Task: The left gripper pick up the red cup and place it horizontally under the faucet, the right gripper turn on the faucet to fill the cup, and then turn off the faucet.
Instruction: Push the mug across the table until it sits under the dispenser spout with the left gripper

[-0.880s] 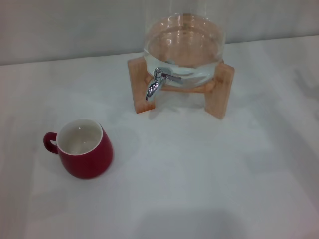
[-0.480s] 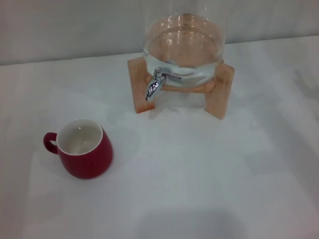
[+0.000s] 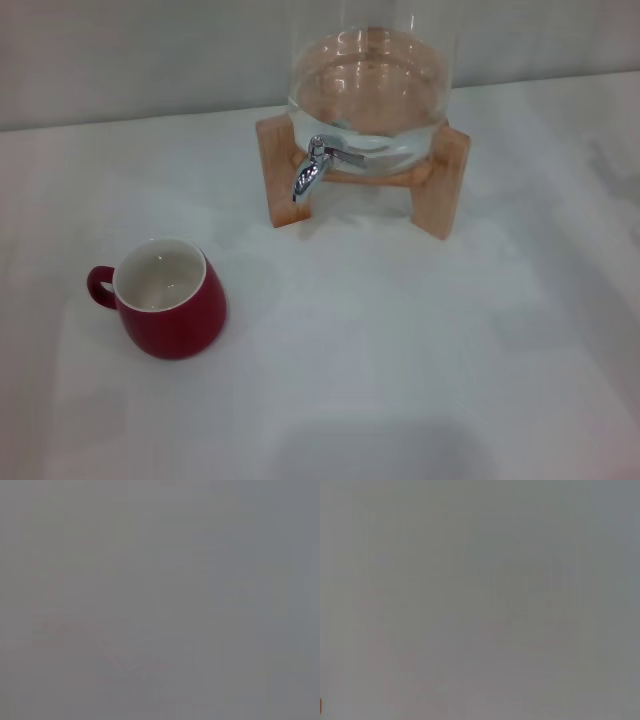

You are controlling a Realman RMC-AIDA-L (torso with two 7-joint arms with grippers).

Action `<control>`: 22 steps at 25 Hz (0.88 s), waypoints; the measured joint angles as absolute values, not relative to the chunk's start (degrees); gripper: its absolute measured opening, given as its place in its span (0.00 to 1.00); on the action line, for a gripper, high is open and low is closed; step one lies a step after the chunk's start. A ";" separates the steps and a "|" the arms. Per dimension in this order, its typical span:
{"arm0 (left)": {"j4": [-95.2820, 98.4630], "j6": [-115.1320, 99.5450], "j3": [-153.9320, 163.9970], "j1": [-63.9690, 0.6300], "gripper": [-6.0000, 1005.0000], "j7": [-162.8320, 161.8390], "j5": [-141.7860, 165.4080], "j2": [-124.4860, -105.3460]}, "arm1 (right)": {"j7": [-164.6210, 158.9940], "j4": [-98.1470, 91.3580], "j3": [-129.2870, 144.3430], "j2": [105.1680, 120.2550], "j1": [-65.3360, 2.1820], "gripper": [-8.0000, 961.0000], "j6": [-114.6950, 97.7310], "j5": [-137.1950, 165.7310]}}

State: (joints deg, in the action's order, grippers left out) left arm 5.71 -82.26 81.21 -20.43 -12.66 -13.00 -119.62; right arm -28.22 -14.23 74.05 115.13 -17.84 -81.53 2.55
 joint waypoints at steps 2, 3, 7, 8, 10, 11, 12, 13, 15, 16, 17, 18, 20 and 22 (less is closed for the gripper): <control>5.61 -82.26 81.32 -20.44 0.87 -12.66 -12.87 -119.62 | -28.43 -14.23 74.10 115.13 -17.84 0.90 -81.57 2.58; 5.41 -82.25 81.40 -20.44 0.87 -12.66 -12.69 -119.62 | -28.59 -14.23 74.12 115.13 -17.84 0.90 -81.57 2.63; 4.58 -82.22 81.50 -20.52 0.87 -12.66 -10.94 -119.59 | -28.87 -14.23 74.21 115.13 -17.84 0.90 -81.54 2.95; 4.49 -82.21 81.50 -20.48 0.87 -12.66 -10.15 -119.57 | -28.91 -14.22 74.22 115.13 -17.84 0.90 -81.51 3.01; 4.38 -82.20 81.50 -20.47 0.87 -12.66 -9.12 -119.54 | -29.14 -13.97 74.37 115.13 -17.85 0.90 -81.40 3.07; 4.30 -82.19 81.50 -20.46 0.87 -12.65 -8.41 -119.53 | -29.37 -13.77 74.55 115.13 -17.87 0.90 -81.39 3.10; 4.24 -82.16 81.49 -20.48 0.87 -12.65 -7.89 -119.53 | -29.50 -13.65 74.70 115.13 -17.88 0.90 -81.40 3.12; 4.16 -82.03 81.48 -20.51 0.87 -12.65 -6.40 -119.53 | -29.63 -13.53 74.91 115.13 -17.90 0.90 -81.43 3.14; 4.13 -81.81 81.47 -20.54 0.87 -12.65 -5.56 -119.53 | -29.77 -13.47 75.32 115.13 -17.89 0.90 -81.44 3.15; 4.11 -81.45 81.47 -20.57 0.87 -12.65 -4.41 -119.52 | -29.84 -13.44 75.51 115.13 -17.83 0.90 -81.44 3.16; 4.11 -81.16 81.48 -20.60 0.87 -12.61 -3.58 -119.53 | -29.99 -13.42 75.80 115.13 -17.78 0.90 -81.44 3.17; 4.11 -80.71 81.47 -20.65 0.87 -12.51 -2.66 -119.54 | -30.15 -13.40 76.07 115.13 -17.73 0.90 -81.42 3.17; 4.11 -80.04 81.47 -20.71 0.87 -12.32 -1.16 -119.60 | -30.36 -13.37 76.62 115.13 -17.63 0.90 -81.35 3.17; 4.11 -79.32 81.47 -20.73 0.87 -12.22 1.51 -119.71 | -30.41 -13.36 77.31 115.13 -17.51 0.90 -81.36 3.17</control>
State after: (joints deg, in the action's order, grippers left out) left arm 4.11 -79.32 81.47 -20.73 -12.22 1.51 -119.71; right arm -30.41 -13.36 77.31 115.13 -17.51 -81.36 3.17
